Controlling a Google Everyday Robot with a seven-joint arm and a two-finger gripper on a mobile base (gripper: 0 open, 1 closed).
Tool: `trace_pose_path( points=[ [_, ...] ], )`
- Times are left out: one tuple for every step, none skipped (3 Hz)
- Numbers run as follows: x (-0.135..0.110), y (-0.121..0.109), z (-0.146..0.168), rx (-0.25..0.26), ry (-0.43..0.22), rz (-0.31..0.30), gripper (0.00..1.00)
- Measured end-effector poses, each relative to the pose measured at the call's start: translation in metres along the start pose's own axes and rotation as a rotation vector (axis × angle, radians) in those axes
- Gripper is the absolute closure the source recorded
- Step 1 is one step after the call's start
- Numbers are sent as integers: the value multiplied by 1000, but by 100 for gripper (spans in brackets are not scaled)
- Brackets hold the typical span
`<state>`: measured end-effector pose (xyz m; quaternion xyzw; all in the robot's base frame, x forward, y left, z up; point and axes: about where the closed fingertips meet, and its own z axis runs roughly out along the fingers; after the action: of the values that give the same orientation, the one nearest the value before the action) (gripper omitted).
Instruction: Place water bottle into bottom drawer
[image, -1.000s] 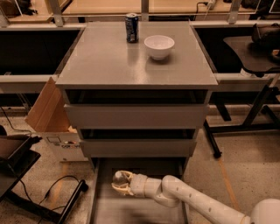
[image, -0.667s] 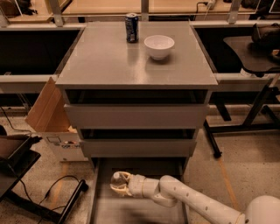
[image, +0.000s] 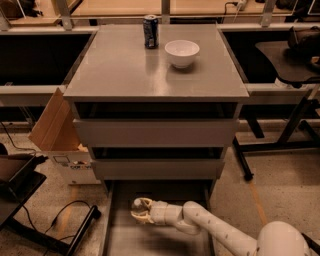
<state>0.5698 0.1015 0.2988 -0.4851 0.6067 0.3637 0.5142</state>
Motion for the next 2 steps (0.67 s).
trace_pose_path(
  points=[
    [32, -15, 1, -25, -4, -22, 100],
    [58, -25, -3, -31, -42, -21, 100]
  ],
)
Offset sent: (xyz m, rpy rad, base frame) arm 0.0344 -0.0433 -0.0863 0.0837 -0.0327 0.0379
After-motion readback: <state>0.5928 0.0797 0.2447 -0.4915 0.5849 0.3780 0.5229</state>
